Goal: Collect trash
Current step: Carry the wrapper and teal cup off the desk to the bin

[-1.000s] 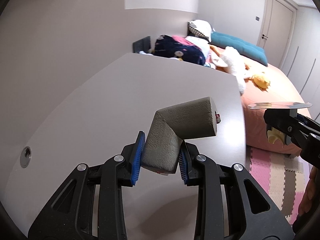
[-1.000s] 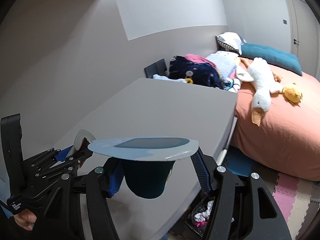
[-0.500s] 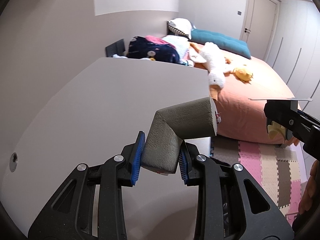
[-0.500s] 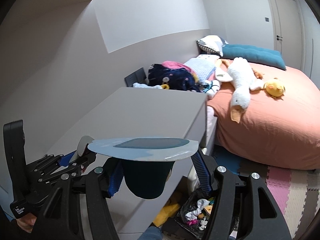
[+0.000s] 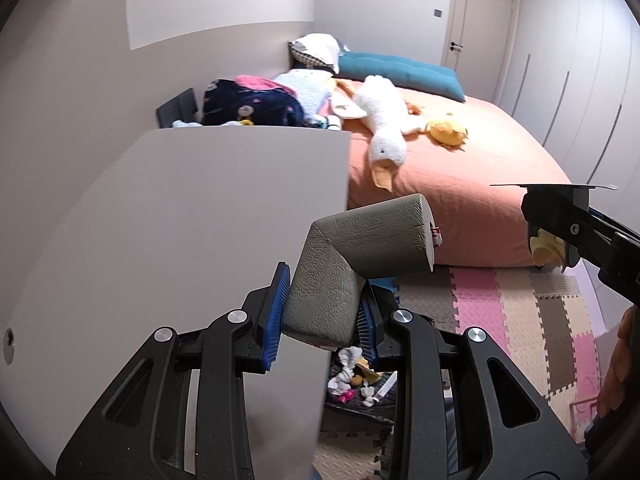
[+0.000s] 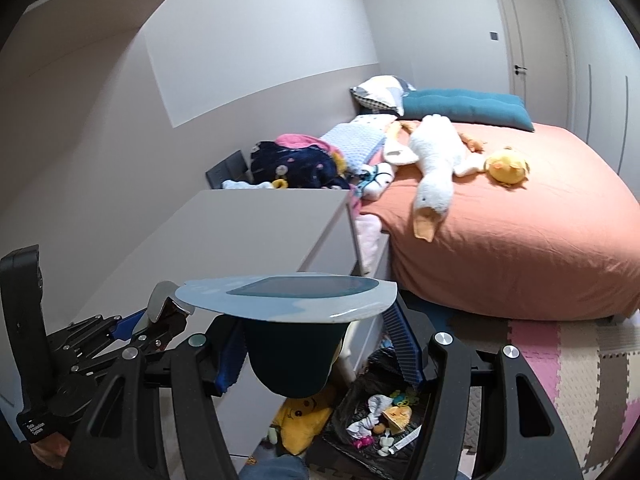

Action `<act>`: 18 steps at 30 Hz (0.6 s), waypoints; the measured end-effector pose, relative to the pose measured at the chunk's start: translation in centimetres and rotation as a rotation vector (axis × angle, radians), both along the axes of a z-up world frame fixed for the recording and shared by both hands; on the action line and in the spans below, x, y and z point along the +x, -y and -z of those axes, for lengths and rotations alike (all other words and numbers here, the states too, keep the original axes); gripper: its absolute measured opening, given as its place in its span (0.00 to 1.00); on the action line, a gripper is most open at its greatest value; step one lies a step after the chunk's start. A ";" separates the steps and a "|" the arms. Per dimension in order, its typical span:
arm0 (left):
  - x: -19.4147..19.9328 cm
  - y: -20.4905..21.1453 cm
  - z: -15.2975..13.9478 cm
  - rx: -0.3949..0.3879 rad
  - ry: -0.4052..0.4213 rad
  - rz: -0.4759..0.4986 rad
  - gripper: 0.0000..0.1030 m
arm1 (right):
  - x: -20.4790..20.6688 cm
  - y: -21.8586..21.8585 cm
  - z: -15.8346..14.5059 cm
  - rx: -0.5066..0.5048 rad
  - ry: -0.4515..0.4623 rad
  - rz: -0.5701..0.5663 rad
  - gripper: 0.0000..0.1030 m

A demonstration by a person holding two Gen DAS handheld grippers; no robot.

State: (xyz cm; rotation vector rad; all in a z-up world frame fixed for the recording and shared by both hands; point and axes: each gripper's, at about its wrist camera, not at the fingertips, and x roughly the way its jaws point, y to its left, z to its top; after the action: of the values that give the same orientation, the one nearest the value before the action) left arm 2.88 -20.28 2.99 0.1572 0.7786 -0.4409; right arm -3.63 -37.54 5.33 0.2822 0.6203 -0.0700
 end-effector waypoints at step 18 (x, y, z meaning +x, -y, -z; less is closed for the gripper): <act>-0.6 6.3 0.8 0.022 -0.021 0.134 0.30 | -2.6 6.6 1.2 0.022 -0.020 0.149 0.62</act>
State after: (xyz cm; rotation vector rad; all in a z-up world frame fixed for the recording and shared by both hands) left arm 2.31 -26.57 2.23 0.2266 0.7970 -0.5620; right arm -6.24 -44.14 4.12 0.3489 0.6193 -0.2096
